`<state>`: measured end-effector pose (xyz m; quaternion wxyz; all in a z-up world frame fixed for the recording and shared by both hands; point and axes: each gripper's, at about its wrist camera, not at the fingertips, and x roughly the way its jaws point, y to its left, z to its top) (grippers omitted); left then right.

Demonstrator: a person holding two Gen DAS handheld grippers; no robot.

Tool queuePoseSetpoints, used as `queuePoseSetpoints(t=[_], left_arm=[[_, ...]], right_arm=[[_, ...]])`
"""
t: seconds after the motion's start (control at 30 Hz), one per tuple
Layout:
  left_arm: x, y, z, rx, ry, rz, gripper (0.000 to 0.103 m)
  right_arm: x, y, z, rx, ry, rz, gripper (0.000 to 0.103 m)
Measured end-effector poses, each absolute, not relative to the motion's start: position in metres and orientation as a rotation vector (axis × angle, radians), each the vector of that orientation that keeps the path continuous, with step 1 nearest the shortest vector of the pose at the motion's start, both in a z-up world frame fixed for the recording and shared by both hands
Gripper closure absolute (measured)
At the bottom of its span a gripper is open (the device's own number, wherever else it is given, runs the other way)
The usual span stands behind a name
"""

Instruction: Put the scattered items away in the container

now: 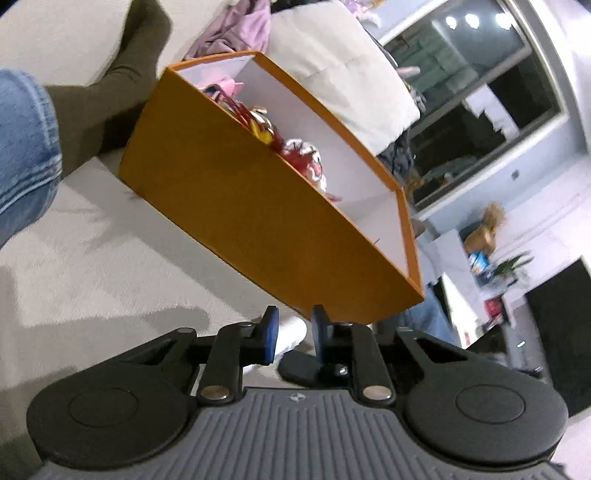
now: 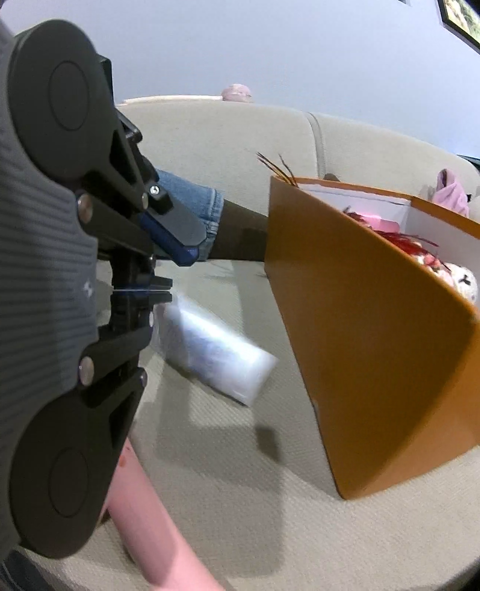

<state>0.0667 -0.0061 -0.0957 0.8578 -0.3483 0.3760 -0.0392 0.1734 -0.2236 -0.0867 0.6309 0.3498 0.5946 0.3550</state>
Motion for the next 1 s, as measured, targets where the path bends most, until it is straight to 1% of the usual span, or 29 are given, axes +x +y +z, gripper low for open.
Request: queuePoseSetpoints(t=[0.1, 0.27, 0.33, 0.4, 0.47, 0.53, 0.63, 0.73, 0.83, 0.87, 0.9, 0.93, 0.97, 1.0], left_arm=[[0.066, -0.018, -0.092, -0.619, 0.803, -0.084, 0.081], [0.056, -0.024, -0.073, -0.402, 0.798, -0.135, 0.08], [0.053, -0.029, -0.068, -0.307, 0.803, -0.132, 0.072], [0.051, -0.027, -0.068, -0.258, 0.835, -0.114, 0.049], [0.052, -0.019, -0.073, -0.288, 0.876, -0.064, 0.047], [0.055, -0.01, -0.083, -0.353, 0.937, -0.017, 0.043], [0.058, 0.002, -0.106, -0.53, 1.019, 0.034, 0.04], [0.055, 0.015, -0.128, -0.707, 1.068, 0.079, 0.039], [0.05, 0.026, -0.135, -0.827, 1.022, 0.076, 0.039], [0.05, 0.028, -0.137, -0.85, 1.015, 0.072, 0.043], [0.049, 0.029, -0.14, -0.873, 1.007, 0.07, 0.051], [0.049, 0.029, -0.143, -0.887, 1.005, 0.066, 0.056], [0.048, 0.029, -0.145, -0.895, 1.004, 0.063, 0.063], [0.047, 0.029, -0.145, -0.9, 1.0, 0.065, 0.068]], right_arm=[[0.174, -0.232, -0.077, 0.761, 1.307, 0.796, 0.099], [0.173, -0.246, -0.065, 0.604, 1.208, 0.735, 0.098], [0.172, -0.25, -0.064, 0.583, 1.194, 0.727, 0.098], [0.17, -0.252, -0.063, 0.562, 1.182, 0.727, 0.098], [0.169, -0.247, -0.063, 0.538, 1.171, 0.725, 0.098], [0.17, -0.246, -0.062, 0.518, 1.163, 0.722, 0.097], [0.17, -0.241, -0.065, 0.518, 1.173, 0.724, 0.095], [0.169, -0.244, -0.065, 0.506, 1.177, 0.728, 0.095], [0.168, -0.242, -0.067, 0.494, 1.18, 0.733, 0.095], [0.168, -0.241, -0.069, 0.493, 1.185, 0.735, 0.095], [0.169, -0.24, -0.07, 0.492, 1.192, 0.735, 0.095], [0.169, -0.238, -0.072, 0.491, 1.197, 0.734, 0.095], [0.169, -0.237, -0.073, 0.488, 1.199, 0.735, 0.095], [0.169, -0.236, -0.073, 0.485, 1.201, 0.737, 0.095]])
